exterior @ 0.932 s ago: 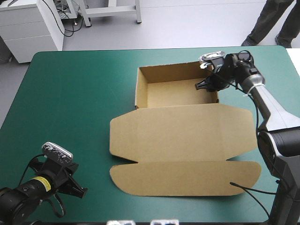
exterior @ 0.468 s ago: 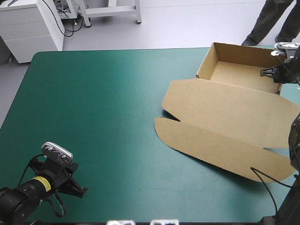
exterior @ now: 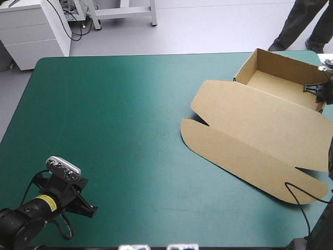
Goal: Fold the box
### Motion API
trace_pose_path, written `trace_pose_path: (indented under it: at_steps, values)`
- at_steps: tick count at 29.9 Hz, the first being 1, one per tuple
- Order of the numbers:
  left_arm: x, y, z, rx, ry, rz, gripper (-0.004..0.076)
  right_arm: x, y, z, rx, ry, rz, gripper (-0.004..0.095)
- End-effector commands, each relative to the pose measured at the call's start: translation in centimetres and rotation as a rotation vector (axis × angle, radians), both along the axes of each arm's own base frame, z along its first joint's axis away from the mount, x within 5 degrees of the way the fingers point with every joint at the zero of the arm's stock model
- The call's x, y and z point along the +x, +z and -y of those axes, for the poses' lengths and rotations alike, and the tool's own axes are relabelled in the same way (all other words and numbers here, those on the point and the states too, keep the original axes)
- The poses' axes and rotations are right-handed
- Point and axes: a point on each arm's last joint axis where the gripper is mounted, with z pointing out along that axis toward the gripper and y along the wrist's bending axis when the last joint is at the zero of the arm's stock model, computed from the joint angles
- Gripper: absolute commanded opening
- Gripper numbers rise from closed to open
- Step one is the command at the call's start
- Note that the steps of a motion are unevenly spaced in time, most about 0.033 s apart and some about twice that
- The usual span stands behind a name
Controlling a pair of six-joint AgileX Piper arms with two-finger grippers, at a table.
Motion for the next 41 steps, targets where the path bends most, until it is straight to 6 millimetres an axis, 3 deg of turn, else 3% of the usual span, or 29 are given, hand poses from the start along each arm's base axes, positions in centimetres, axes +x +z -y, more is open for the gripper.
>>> trace_pose_path:
  at_steps: [1, 3, 5, 12, 15, 18, 21, 25, 29, 33, 37, 41]
  values:
    - [0.5, 1.3, 0.3, -0.037, -0.005, 0.077, -0.0008, -0.6, 3.9, 0.2, -0.06, 0.007, 0.112, 0.0601]
    - [0.5, 1.3, 0.3, -0.037, -0.005, 0.077, -0.0008, -0.6, 4.0, 0.2, -0.061, 0.004, 0.118, 0.0779]
    - [0.5, 1.3, 0.3, -0.037, -0.005, 0.077, -0.0008, -0.8, 4.4, 0.2, -0.066, 0.004, 0.124, 0.0847]
    - [0.5, 1.3, 0.3, -0.039, -0.005, 0.076, -0.0008, -2.2, 7.7, -0.5, -0.089, 0.004, 0.182, 0.0784]
    - [0.5, 1.3, 0.3, -0.039, -0.005, 0.076, -0.0008, -3.5, 9.8, -1.3, -0.061, -0.005, 0.213, 0.0721]
    - [0.5, 1.3, 0.3, -0.039, -0.005, 0.076, -0.0008, -4.9, 11.7, -2.8, 0.033, 0.021, 0.225, 0.0593]
    - [0.4, 1.2, 0.2, -0.031, -0.004, 0.059, -0.0008, -6.1, 13.5, -4.8, 0.132, 0.124, 0.25, 0.0378]
    - [0.2, 1.0, 0.2, -0.023, -0.002, 0.035, -0.0008, -7.8, 15.9, -7.8, 0.236, 0.303, 0.306, -0.0026]
    - [0.2, 1.0, 0.1, -0.009, -0.01, 0.032, -0.0008, -9.9, 18.7, -11.2, 0.137, 0.406, 0.348, 0.0001]
    - [0.2, 0.9, 0.2, -0.014, -0.009, 0.029, -0.0008, -13.4, 21.4, -15.2, 0.087, 0.511, 0.435, 0.0001]
    - [0.2, 1.0, 0.2, -0.015, -0.009, 0.031, -0.0008, -17.6, 22.4, -18.6, 0.056, 0.62, 0.516, 0.0001]
    - [0.2, 1.0, 0.2, -0.015, -0.009, 0.031, -0.0008, -22.4, 21.7, -20.2, 0.048, 0.651, 0.592, 0.0]
